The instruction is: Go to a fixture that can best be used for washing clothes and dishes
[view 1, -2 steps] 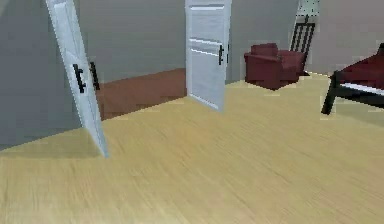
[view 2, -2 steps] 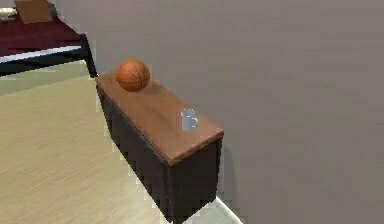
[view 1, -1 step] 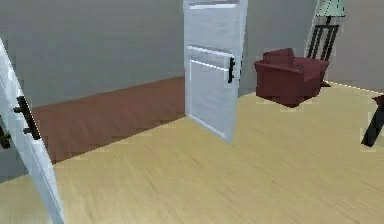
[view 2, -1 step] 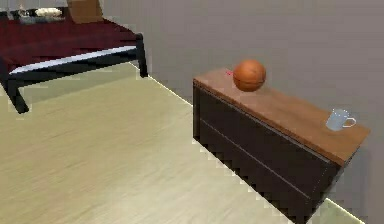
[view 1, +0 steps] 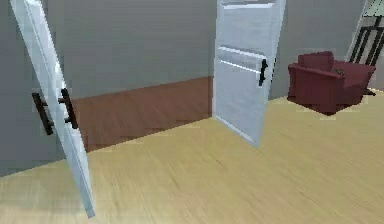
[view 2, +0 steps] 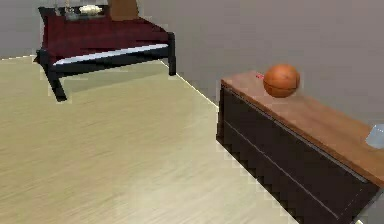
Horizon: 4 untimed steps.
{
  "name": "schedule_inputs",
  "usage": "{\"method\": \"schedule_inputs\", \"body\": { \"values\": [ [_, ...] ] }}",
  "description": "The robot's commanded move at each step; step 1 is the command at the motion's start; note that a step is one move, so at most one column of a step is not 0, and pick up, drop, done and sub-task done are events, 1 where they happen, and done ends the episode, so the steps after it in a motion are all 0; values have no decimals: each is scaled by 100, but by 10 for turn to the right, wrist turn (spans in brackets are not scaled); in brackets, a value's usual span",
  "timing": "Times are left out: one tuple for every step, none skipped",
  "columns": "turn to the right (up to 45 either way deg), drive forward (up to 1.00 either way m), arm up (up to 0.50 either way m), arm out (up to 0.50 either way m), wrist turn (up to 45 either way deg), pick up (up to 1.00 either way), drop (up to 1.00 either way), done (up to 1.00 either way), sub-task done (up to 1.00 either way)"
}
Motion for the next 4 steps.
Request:
{"method": "schedule_inputs", "body": {
  "values": [
    [0, 100, 0, 0, 0, 0, 0, 0, 0],
    [-90, 0, 0, 0, 0, 0, 0, 0, 0],
    [0, 15, 0, 0, 0, 0, 0, 0, 0],
    [-180, 0, 0, 0, 0, 0, 0, 0, 0]
  ]
}}
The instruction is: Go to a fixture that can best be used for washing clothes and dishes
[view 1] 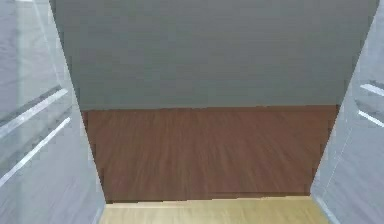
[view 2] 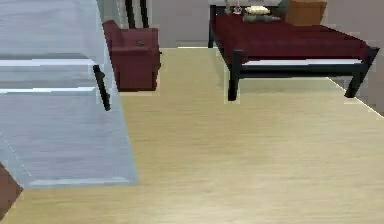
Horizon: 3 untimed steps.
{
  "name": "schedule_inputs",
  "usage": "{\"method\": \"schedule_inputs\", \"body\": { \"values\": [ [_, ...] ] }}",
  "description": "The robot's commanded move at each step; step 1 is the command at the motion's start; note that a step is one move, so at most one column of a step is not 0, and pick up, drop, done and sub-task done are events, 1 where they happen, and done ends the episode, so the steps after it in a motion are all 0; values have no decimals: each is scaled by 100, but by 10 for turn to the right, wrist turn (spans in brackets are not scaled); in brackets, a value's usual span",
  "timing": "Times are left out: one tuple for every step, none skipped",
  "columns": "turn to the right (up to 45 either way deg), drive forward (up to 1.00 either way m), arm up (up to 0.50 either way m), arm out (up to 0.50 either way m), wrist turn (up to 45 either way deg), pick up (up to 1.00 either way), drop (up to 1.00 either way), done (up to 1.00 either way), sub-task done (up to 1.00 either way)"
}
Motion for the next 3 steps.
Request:
{"method": "schedule_inputs", "body": {
  "values": [
    [0, 100, 0, 0, 0, 0, 0, 0, 0],
    [-60, 0, 0, 0, 0, 0, 0, 0, 0],
    [0, 50, 0, 0, 0, 0, 0, 0, 0]
  ]
}}
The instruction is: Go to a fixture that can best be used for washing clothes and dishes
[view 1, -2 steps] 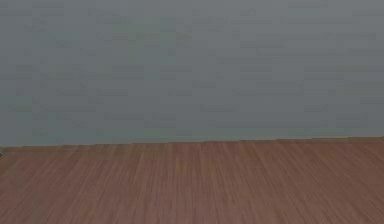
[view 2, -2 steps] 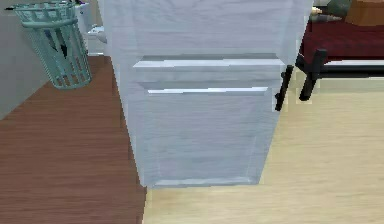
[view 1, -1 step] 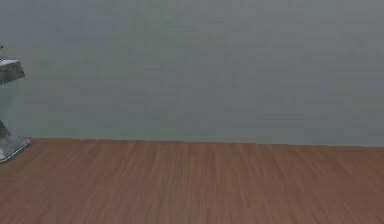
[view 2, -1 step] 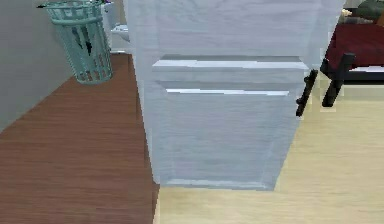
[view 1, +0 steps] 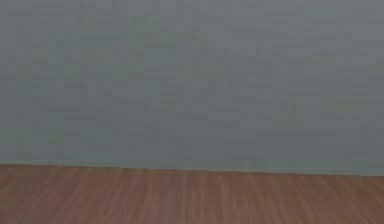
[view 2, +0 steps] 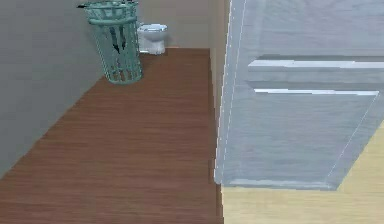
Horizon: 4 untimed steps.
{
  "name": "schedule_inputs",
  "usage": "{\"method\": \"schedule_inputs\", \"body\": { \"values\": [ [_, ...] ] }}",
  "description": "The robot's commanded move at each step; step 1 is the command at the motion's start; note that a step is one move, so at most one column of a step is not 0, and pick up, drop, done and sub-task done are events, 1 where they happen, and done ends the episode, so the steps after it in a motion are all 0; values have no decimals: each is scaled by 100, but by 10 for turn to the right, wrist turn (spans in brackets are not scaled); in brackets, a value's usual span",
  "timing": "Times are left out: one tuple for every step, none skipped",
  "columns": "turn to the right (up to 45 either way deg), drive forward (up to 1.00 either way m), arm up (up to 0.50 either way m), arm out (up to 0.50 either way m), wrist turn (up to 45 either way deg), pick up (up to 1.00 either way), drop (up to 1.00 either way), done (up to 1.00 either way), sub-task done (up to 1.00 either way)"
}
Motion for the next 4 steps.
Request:
{"method": "schedule_inputs", "body": {
  "values": [
    [-420, 0, 0, 0, 0, 0, 0, 0, 0],
    [0, 50, 0, 0, 0, 0, 0, 0, 0],
    [-360, 0, 0, 0, 0, 0, 0, 0, 0],
    [0, 85, 0, 0, 0, 0, 0, 0, 0]
  ]
}}
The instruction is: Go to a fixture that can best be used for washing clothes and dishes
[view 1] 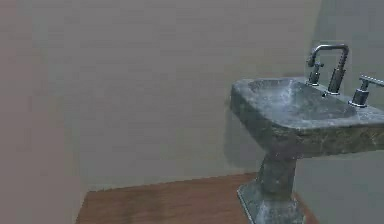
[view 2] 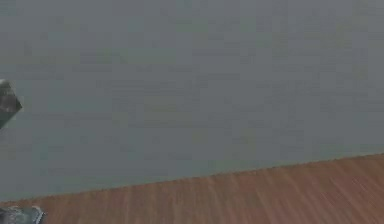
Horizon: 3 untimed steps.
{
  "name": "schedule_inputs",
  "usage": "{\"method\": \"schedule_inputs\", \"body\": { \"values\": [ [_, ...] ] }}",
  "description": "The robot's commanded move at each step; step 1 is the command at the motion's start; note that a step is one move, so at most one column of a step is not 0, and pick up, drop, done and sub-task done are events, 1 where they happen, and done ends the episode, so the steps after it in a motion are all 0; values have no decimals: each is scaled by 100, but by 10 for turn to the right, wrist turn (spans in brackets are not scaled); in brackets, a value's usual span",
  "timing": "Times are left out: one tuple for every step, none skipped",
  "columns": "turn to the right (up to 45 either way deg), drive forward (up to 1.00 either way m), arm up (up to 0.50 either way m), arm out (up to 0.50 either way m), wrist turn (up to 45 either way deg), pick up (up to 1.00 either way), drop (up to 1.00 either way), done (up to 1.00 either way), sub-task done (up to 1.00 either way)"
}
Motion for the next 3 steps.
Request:
{"method": "schedule_inputs", "body": {
  "values": [
    [-270, 0, 0, 0, 0, 0, 0, 0, 0],
    [0, 5, 0, 0, 0, 0, 0, 0, 0],
    [450, 0, 0, 0, 0, 0, 0, 0, 0]
  ]
}}
